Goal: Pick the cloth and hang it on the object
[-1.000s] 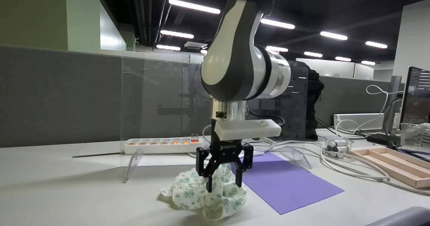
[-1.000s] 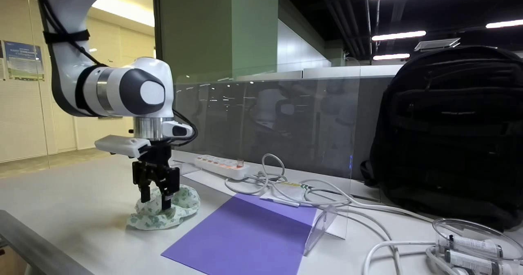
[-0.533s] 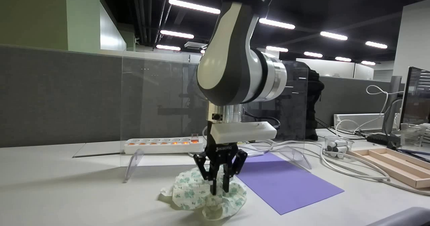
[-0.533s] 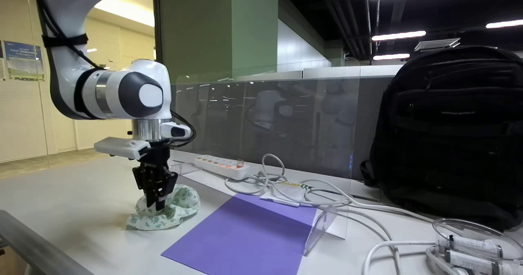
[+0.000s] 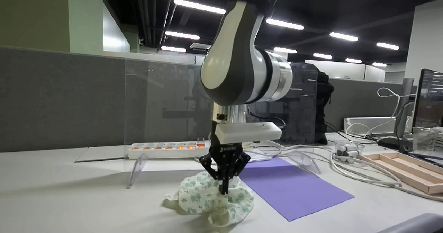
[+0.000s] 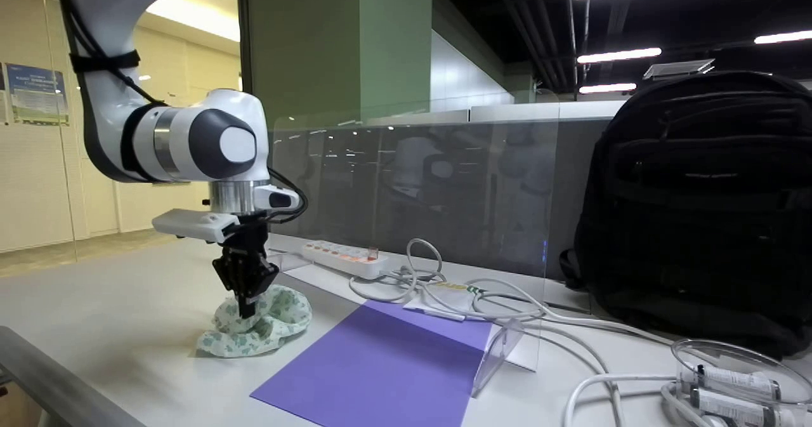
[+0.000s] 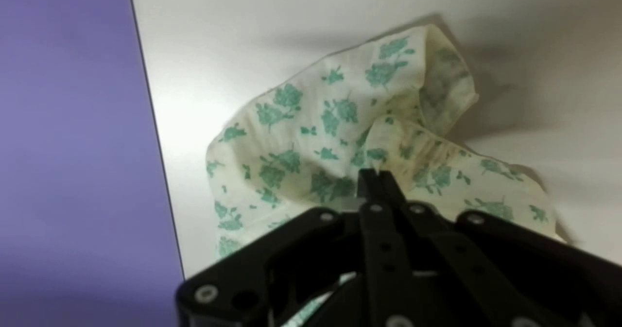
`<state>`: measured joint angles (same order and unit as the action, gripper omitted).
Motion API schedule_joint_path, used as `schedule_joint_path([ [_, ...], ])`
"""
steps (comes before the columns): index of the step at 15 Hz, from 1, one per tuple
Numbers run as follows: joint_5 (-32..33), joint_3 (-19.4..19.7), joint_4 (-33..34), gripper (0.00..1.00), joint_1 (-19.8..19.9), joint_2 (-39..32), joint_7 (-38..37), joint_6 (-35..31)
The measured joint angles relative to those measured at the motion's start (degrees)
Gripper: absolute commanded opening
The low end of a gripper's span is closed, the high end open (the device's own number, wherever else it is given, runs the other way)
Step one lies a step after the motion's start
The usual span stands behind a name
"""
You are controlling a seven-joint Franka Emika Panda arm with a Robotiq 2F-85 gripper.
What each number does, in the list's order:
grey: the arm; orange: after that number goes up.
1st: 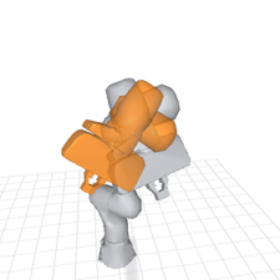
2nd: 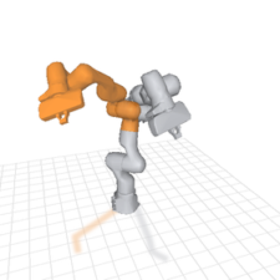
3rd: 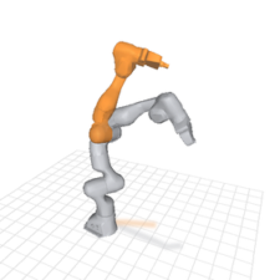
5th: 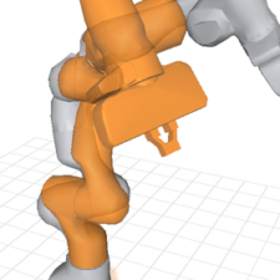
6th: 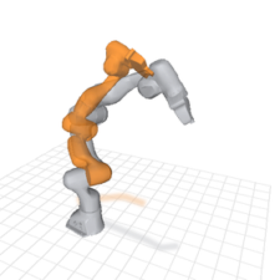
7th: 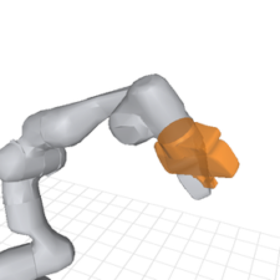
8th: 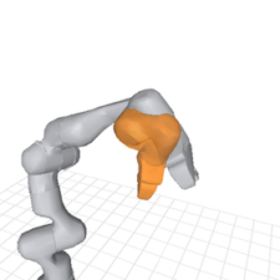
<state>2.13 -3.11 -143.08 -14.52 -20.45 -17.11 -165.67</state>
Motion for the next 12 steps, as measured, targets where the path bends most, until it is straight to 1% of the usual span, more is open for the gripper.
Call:
schedule_joint_path([
  [2,-0.03,-0.09,1.13,0.00,-0.07,1.15,0.00,0.70],
  [4,-0.03,-0.15,2.81,0.00,-0.25,3.40,0.00,2.75],
  [12,-0.02,-2.01,10.92,0.00,0.12,15.32,-0.01,17.53],
])
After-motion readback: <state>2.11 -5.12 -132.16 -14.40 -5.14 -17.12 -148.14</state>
